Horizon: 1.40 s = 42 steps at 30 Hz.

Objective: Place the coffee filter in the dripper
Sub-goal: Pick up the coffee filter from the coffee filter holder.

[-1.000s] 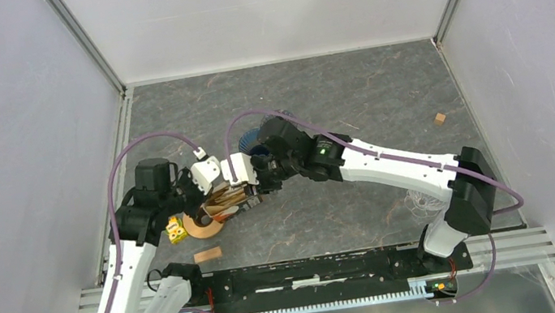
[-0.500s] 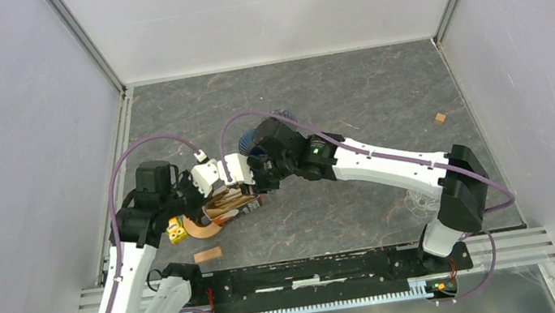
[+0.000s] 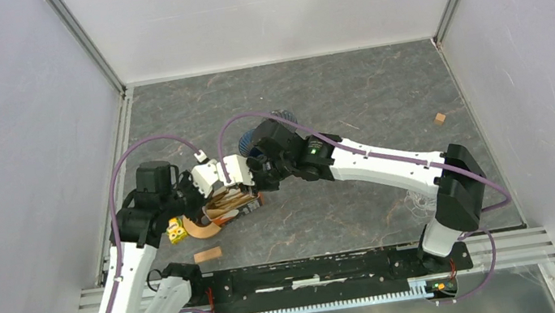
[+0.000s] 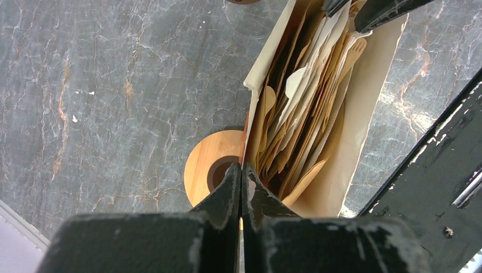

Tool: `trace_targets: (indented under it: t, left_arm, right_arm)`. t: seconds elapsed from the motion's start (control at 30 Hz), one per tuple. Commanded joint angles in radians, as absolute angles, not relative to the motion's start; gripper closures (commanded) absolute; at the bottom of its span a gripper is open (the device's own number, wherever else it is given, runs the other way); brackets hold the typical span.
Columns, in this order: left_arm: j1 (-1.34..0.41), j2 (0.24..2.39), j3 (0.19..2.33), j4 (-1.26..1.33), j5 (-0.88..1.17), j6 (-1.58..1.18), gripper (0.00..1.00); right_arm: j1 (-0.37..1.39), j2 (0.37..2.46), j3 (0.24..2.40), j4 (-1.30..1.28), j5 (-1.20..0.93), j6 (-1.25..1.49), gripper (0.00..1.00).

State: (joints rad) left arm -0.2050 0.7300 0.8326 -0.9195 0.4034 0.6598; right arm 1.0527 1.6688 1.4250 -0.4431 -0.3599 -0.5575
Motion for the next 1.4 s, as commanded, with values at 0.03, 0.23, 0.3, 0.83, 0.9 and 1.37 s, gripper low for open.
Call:
trace_targets:
  t: [0.03, 0.23, 0.3, 0.83, 0.9, 1.37]
  left_arm:
    - [-0.207, 0.713, 0.835, -0.901, 0.420, 0.658, 0.98]
    - [-0.207, 0.712, 0.834, -0.893, 0.418, 0.651, 0.98]
    - [-0.207, 0.711, 0.835, -0.893, 0.416, 0.649, 0.98]
    - [-0.207, 0.704, 0.815, -0.875, 0.397, 0.637, 0.98]
    - [-0.206, 0.702, 0.812, -0.869, 0.397, 0.630, 0.98]
    - [-0.206, 0.707, 0.818, -0.864, 0.406, 0.622, 0.98]
  right_arm:
    - [1.054, 1.675, 1.440, -0.442, -0.371, -0.559, 0.76]
    - [1.054, 1.688, 1.434, -0.449, -0.372, -0.559, 0.76]
    - [1.055, 1.690, 1.436, -0.451, -0.372, -0.560, 0.78]
    - [1.045, 1.667, 1.389, -0.416, -0.376, -0.536, 0.78]
    - [1.037, 1.651, 1.370, -0.399, -0.388, -0.532, 0.78]
    - [1.004, 1.626, 1.329, -0.359, -0.457, -0.508, 0.73]
